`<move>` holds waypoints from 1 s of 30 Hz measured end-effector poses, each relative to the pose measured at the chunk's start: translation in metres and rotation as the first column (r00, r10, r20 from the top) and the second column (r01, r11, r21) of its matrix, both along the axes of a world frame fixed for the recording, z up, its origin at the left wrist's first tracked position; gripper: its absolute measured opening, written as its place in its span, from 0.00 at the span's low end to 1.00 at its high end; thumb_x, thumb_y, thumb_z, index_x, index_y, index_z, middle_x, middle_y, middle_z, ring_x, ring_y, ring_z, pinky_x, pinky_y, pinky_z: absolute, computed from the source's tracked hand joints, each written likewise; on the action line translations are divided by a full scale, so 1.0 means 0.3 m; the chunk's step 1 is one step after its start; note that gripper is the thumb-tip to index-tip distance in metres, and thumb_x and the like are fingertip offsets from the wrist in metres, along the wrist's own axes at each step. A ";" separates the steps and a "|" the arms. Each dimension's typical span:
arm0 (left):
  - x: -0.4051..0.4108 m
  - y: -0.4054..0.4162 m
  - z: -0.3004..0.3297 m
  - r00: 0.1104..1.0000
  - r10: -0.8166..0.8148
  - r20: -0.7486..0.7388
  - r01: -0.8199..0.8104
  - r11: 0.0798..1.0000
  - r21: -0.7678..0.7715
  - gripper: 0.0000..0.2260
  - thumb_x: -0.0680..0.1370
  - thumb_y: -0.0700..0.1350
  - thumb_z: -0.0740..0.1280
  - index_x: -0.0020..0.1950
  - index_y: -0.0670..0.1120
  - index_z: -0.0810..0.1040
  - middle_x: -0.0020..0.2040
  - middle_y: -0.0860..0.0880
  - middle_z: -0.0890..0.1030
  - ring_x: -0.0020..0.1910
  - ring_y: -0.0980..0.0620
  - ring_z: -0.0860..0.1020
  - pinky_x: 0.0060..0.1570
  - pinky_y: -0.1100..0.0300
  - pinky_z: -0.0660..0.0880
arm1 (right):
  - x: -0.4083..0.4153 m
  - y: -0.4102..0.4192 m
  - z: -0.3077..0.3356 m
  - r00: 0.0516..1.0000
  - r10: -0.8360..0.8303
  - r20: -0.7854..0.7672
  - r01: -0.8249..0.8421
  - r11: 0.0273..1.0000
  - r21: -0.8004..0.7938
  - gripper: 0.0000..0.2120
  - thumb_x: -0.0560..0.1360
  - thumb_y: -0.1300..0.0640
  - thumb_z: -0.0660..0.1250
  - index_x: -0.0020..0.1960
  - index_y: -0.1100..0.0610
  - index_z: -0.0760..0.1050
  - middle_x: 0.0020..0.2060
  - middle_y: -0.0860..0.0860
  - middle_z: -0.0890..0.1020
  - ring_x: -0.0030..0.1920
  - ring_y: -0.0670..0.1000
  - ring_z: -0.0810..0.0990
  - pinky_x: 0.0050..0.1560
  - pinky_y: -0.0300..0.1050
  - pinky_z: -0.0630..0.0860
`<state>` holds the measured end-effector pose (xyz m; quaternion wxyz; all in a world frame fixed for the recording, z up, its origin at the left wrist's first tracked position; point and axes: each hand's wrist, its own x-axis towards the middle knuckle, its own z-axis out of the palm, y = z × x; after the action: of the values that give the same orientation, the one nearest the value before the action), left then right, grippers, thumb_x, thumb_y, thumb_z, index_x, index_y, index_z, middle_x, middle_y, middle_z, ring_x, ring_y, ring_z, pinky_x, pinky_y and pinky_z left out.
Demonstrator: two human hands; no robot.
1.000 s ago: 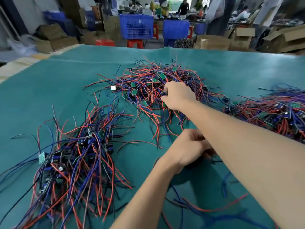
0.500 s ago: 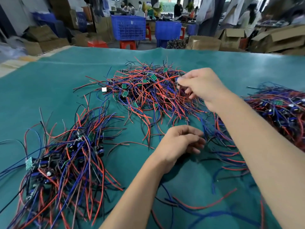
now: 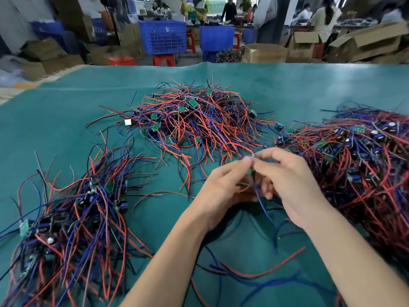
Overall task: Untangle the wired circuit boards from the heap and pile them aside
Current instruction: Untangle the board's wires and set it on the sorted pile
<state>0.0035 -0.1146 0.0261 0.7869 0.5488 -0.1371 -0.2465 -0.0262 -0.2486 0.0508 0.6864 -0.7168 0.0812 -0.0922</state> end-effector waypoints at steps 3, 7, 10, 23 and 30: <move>-0.008 0.001 -0.006 1.000 0.024 0.017 -0.024 1.000 -0.007 0.15 0.84 0.49 0.60 0.50 0.38 0.78 0.41 0.40 0.81 0.41 0.45 0.80 0.43 0.59 0.78 | 0.007 -0.034 -0.042 0.995 0.029 0.093 -0.006 0.969 -0.246 0.04 0.71 0.50 0.75 0.45 0.46 0.84 0.23 0.56 0.78 0.20 0.48 0.69 0.22 0.36 0.65; 0.000 0.007 -0.010 0.997 0.075 -0.012 -0.075 0.997 -0.003 0.11 0.83 0.45 0.60 0.47 0.40 0.77 0.37 0.45 0.77 0.33 0.54 0.76 0.37 0.64 0.76 | 0.012 -0.053 -0.064 0.988 0.062 0.139 -0.016 0.950 -0.310 0.09 0.73 0.56 0.77 0.44 0.41 0.87 0.23 0.47 0.72 0.25 0.45 0.67 0.28 0.34 0.63; 0.001 0.009 -0.016 0.995 0.082 0.052 -0.085 0.995 0.054 0.11 0.83 0.44 0.62 0.50 0.38 0.80 0.32 0.49 0.71 0.29 0.56 0.68 0.33 0.65 0.68 | 0.021 -0.058 -0.061 0.997 0.044 0.064 -0.039 0.996 -0.080 0.04 0.71 0.52 0.74 0.41 0.50 0.87 0.24 0.44 0.72 0.24 0.45 0.65 0.24 0.38 0.59; 0.001 0.013 -0.042 0.987 -0.076 0.142 0.063 0.994 0.094 0.08 0.82 0.39 0.62 0.47 0.42 0.79 0.34 0.50 0.76 0.30 0.56 0.72 0.34 0.66 0.72 | 0.005 -0.094 -0.040 0.974 0.226 0.002 -0.225 0.969 0.102 0.03 0.69 0.56 0.75 0.41 0.55 0.86 0.32 0.53 0.78 0.27 0.48 0.68 0.24 0.38 0.63; 0.006 0.015 -0.028 0.992 -0.078 0.095 0.071 0.995 0.068 0.10 0.82 0.43 0.61 0.52 0.38 0.80 0.31 0.51 0.69 0.29 0.56 0.67 0.30 0.68 0.67 | 0.022 -0.081 -0.056 0.987 0.031 0.156 -0.011 0.991 -0.132 0.06 0.79 0.65 0.69 0.43 0.61 0.77 0.27 0.51 0.79 0.27 0.51 0.73 0.26 0.39 0.71</move>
<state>0.0052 -0.1100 0.0178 0.7516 0.5796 -0.1878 -0.2529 -0.0195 -0.2728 0.0339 0.6432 -0.7515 0.0129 -0.1464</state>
